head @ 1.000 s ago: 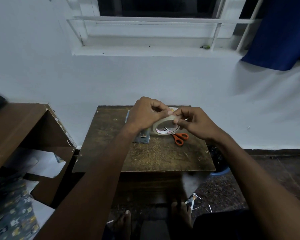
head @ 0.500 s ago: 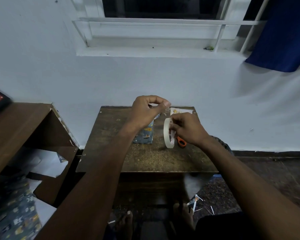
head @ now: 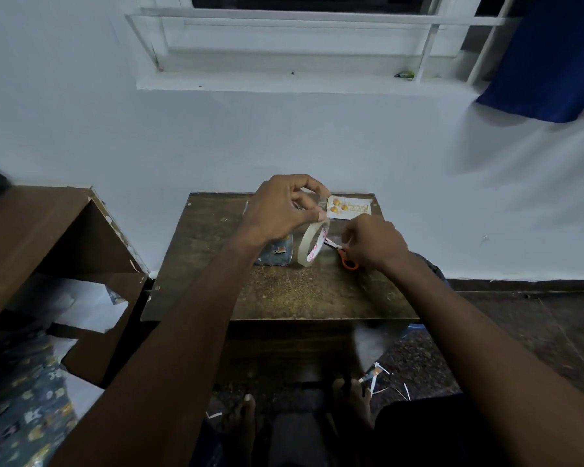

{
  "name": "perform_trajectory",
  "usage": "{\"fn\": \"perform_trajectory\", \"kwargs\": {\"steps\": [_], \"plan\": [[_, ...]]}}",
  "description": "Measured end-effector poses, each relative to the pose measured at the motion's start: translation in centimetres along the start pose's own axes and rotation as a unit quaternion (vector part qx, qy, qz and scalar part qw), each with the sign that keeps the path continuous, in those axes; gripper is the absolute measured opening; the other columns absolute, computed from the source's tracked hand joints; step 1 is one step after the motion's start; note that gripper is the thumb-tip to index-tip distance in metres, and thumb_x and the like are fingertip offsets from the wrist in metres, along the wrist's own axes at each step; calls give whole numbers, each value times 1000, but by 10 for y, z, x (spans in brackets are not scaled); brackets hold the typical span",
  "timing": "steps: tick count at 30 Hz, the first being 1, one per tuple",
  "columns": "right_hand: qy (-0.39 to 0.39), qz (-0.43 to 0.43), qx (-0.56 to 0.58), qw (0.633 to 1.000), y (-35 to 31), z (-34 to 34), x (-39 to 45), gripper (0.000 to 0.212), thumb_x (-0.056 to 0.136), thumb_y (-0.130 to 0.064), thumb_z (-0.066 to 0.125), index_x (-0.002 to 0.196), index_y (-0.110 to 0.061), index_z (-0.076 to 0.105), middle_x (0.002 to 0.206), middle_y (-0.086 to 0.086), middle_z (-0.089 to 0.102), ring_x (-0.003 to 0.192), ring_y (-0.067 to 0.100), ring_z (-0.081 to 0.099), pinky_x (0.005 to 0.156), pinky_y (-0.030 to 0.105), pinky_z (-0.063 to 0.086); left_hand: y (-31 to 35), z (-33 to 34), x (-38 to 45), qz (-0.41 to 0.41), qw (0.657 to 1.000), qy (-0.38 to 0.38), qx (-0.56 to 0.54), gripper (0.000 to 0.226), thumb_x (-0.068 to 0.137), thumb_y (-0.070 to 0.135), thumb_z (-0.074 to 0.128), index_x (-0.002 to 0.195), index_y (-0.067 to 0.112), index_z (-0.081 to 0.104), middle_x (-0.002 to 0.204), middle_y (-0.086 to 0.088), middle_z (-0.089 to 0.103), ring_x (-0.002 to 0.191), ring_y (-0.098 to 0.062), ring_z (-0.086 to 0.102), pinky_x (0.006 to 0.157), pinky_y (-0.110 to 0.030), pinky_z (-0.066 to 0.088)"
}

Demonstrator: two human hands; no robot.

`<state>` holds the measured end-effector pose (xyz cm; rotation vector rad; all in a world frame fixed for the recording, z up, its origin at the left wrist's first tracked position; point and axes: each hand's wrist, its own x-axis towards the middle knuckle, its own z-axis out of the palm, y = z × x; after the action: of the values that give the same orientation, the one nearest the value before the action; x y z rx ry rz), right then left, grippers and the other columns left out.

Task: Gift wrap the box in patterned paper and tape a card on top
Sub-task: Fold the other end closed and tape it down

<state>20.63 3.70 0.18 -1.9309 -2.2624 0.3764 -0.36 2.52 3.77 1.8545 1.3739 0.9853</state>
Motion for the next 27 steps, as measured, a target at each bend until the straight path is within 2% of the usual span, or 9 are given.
{"fn": "perform_trajectory", "kwargs": {"steps": [4,7,10,14,17,18,21,24,27], "plan": [[-15,4,-63,998,-6,1,-6,16,87,-19,72,101,-11,70,98,10,69,94,31,67,73,36,55,1,1,0,8,1000,5,13,27,85,26,87,107,35,75,82,15,79,89,-4,76,98,-47,57],[-12,11,-85,996,-7,3,-6,13,89,-19,70,95,-11,62,91,8,62,86,28,62,69,34,47,0,0,0,11,1000,1,22,29,86,26,86,110,36,74,85,17,80,91,-7,77,101,-47,55],[-10,4,-101,995,-8,6,-6,16,92,-20,69,103,-11,63,100,10,67,89,29,63,72,36,51,-2,0,1,16,999,-8,42,36,84,27,87,113,39,71,88,21,79,97,-8,76,104,-48,52],[-26,7,-48,998,-2,-3,-2,24,98,-24,67,113,-6,62,106,9,67,96,28,63,76,33,45,-5,-1,3,20,999,-5,49,40,84,29,85,116,43,68,92,24,78,100,-7,75,104,-49,52],[-14,5,18,1000,10,-17,2,23,92,-7,67,114,-10,71,109,9,72,100,26,66,81,33,52,-5,-2,3,14,998,-2,55,39,87,26,82,118,43,67,93,25,78,102,-1,73,105,-47,52],[-13,2,56,998,14,-21,2,27,90,-1,66,114,-13,71,106,6,73,97,23,68,79,30,53,-5,-2,3,12,998,-2,57,39,87,25,82,118,43,67,94,25,78,102,0,72,105,-46,52],[-3,-19,174,985,25,-30,0,27,89,3,68,105,-19,67,91,2,74,64,7,71,60,17,48,-5,-2,3,9,998,1,68,39,88,24,80,118,44,66,94,27,78,103,1,72,104,-45,52],[3,-63,196,979,31,-33,0,28,83,-4,78,100,-25,67,84,0,75,65,7,71,68,27,50,-5,-2,2,9,997,4,78,38,89,25,78,119,45,65,93,27,77,101,-3,72,102,-45,53],[-8,-86,201,976,33,-34,-2,33,75,-9,85,96,-30,69,86,-2,74,72,12,70,71,28,53,-5,-2,2,10,996,4,87,38,89,27,77,119,46,64,94,28,77,99,-3,72,99,-45,55]]}}
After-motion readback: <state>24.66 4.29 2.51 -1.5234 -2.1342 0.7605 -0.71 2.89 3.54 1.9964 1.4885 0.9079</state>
